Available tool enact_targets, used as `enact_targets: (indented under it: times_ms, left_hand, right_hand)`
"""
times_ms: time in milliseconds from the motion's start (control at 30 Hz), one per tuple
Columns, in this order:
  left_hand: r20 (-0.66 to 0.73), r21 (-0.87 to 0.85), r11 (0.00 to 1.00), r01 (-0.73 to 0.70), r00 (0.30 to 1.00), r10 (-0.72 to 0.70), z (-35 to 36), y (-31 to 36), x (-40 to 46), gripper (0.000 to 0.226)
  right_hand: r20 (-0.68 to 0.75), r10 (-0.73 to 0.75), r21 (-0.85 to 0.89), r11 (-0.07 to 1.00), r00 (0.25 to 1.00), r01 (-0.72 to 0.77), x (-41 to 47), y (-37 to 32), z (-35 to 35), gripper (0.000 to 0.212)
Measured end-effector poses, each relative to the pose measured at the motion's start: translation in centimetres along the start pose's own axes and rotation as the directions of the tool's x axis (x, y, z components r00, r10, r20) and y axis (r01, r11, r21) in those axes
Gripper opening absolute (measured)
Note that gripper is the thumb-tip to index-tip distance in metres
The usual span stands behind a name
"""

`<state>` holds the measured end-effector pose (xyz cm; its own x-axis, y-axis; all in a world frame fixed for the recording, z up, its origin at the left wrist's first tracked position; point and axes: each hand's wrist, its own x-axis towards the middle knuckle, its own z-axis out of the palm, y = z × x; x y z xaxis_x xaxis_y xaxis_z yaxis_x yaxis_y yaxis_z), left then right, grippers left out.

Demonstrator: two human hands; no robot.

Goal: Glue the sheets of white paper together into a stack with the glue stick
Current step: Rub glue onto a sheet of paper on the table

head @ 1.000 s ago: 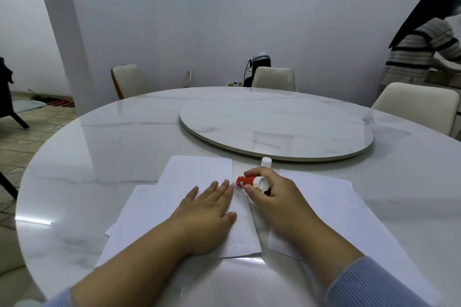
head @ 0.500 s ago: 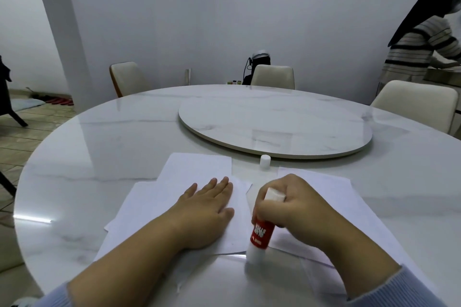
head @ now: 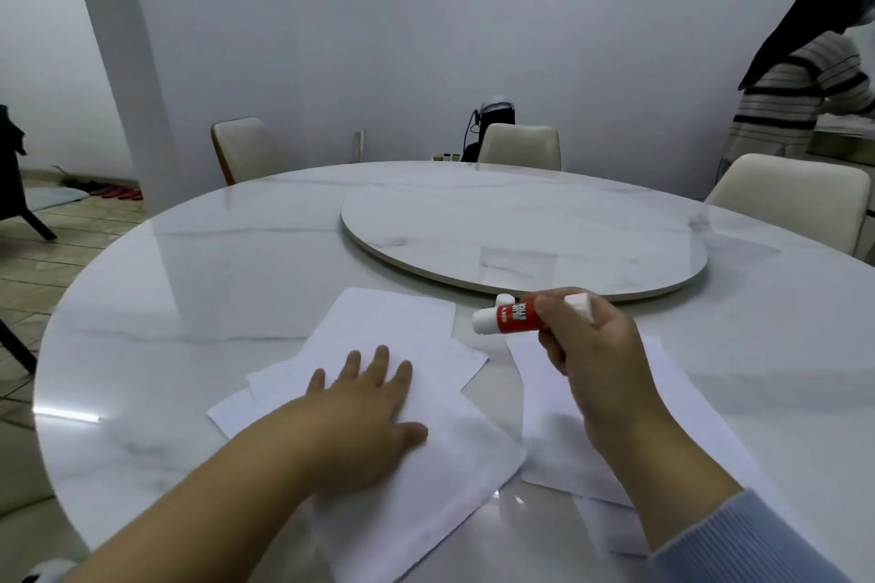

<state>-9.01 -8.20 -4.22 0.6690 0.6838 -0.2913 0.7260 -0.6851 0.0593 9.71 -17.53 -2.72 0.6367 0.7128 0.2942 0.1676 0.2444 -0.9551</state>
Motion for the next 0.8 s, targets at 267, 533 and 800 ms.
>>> enact_targets:
  times_ms: [267, 533, 800]
  left_hand:
    - [-0.185, -0.138, 0.983, -0.117, 0.979, 0.091, -0.1, -1.1, 1.5, 0.061]
    - [-0.157, -0.082, 0.989, -0.122, 0.982, 0.109, 1.0, -1.2, 2.1, 0.057]
    - [-0.142, -0.089, 0.988, -0.124, 0.984, 0.11, 0.7, -1.1, 1.9, 0.054]
  right_hand:
    - [0.312, -0.097, -0.37, 0.904, 0.945, 0.215, -0.8, 1.6, 2.6, 0.029]
    - [0.44, -0.002, -0.564, 0.778, 0.898, 0.278, -0.3, 2.0, 3.3, 0.022]
    - [0.5, 0.015, -0.5, 0.821, 0.866, 0.275, -1.9, -1.0, 2.1, 0.023]
